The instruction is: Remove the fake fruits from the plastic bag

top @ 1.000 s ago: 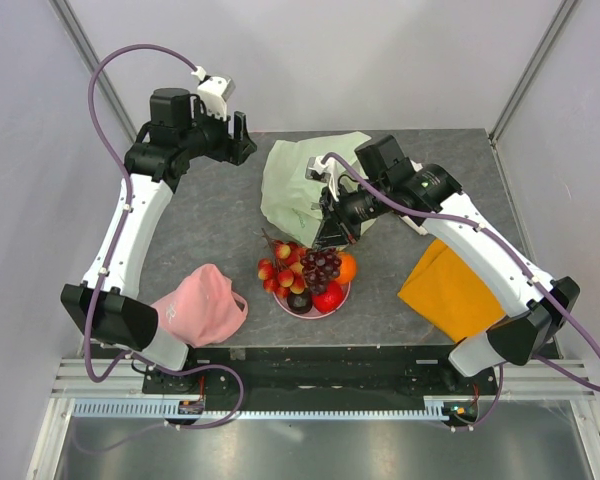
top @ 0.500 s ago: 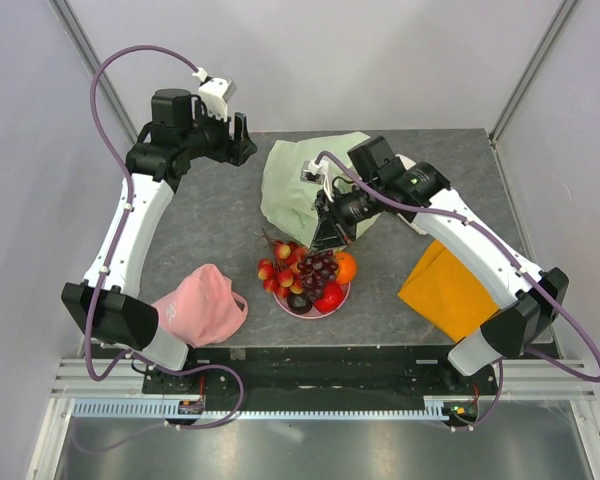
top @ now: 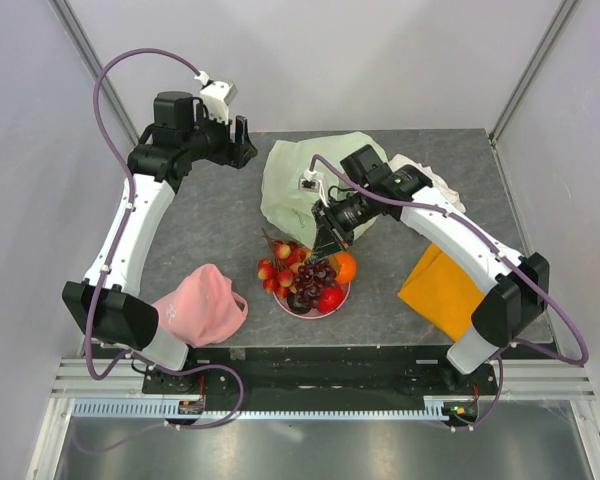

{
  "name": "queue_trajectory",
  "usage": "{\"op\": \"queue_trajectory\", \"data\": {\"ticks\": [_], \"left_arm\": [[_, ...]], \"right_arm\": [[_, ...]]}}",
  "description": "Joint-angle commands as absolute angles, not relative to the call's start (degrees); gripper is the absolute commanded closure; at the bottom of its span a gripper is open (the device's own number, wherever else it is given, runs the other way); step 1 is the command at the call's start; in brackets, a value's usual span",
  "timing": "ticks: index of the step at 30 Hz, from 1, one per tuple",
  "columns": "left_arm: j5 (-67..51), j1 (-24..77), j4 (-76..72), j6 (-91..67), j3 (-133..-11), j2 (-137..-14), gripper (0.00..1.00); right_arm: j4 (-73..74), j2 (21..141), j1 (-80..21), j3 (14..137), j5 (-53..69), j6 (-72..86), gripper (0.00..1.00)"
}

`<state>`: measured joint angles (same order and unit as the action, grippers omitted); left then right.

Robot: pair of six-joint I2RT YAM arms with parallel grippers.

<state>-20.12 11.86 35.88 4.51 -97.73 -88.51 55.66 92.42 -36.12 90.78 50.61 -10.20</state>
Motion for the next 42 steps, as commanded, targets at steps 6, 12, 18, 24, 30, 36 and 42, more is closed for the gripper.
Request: {"op": "queue_trajectory", "data": {"ticks": [6,12,18,24,30,36,42], "left_arm": [[-22.5,11.5,34.2,6.2,-96.5,-88.4,0.26],[-25.3,11.5,34.0,4.0,-93.2,-88.8,0.27],[-27.1,11.5,33.1,2.5,-90.8,-88.6,0.27],[-27.8,11.5,33.0,1.7,-89.7,-88.8,0.27],[-28.7,11.5,32.7,1.4,-88.2,-88.4,0.28],[-29.4,11.5,32.5,1.2,-87.9,-88.3,0.28],[-29.4,11.5,32.3,1.2,-87.5,-88.3,0.28]], "right_arm": [[53.3,95.8,-33.6,94.2,52.2,-8.9,0.92],[53.0,97.4,-31.7,95.0,51.3,-8.2,0.93],[51.3,99.7,-31.4,96.2,50.4,-7.5,0.93],[51.2,103.3,-30.7,97.6,49.7,-7.3,0.93],[51.2,105.8,-29.8,99.2,48.8,-7.6,0.92],[51.2,108.2,-29.7,100.8,48.3,-7.5,0.85],[51.3,109.0,-29.6,101.3,46.7,-7.2,0.63]]}}
